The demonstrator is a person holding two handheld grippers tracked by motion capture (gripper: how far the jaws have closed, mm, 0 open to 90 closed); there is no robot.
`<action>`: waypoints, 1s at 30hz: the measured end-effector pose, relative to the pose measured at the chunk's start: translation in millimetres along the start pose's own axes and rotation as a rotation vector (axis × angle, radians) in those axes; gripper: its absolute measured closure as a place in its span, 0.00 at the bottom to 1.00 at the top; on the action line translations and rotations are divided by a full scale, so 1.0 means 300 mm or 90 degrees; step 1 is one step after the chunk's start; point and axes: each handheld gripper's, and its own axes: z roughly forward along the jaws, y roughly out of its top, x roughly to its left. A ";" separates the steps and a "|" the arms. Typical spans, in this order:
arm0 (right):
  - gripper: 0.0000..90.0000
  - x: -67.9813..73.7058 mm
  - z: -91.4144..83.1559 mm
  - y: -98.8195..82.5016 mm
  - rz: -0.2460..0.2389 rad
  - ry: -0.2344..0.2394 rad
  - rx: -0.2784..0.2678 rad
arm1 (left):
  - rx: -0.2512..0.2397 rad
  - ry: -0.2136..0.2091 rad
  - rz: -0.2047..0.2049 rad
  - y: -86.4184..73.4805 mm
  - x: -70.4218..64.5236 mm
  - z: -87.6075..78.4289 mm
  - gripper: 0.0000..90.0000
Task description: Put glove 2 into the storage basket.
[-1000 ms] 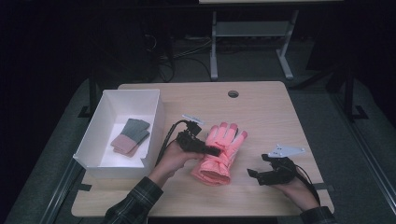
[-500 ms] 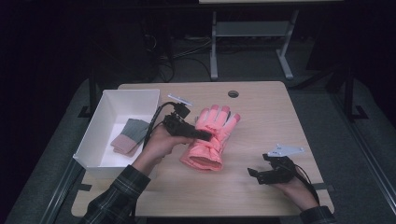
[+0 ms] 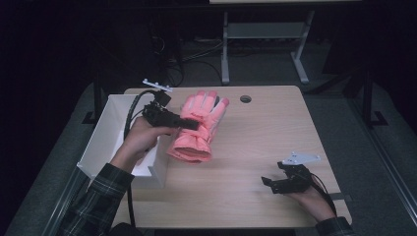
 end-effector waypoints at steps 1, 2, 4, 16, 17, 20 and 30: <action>0.15 -0.001 -0.001 0.000 -0.001 0.000 0.000 | -0.003 0.003 -0.001 -0.001 0.007 -0.015 0.75; 0.15 -0.001 -0.001 0.000 -0.001 0.000 -0.001 | -0.007 0.008 -0.006 -0.003 0.013 -0.029 0.75; 0.15 -0.001 -0.001 0.000 0.001 -0.001 0.000 | -0.012 0.017 -0.012 -0.007 0.029 -0.060 0.75; 0.15 -0.010 0.007 0.012 -0.014 0.009 -0.006 | -0.061 0.071 -0.051 -0.065 0.117 -0.245 0.75; 0.15 -0.011 0.008 0.012 -0.015 0.010 -0.007 | -0.066 0.075 -0.057 -0.074 0.126 -0.262 0.75; 0.15 -0.018 0.011 0.016 -0.017 0.014 -0.008 | -0.076 0.089 -0.072 -0.100 0.156 -0.306 0.75; 0.15 -0.015 0.021 0.026 -0.017 0.019 -0.008 | -0.075 0.113 -0.109 -0.170 0.266 -0.370 0.75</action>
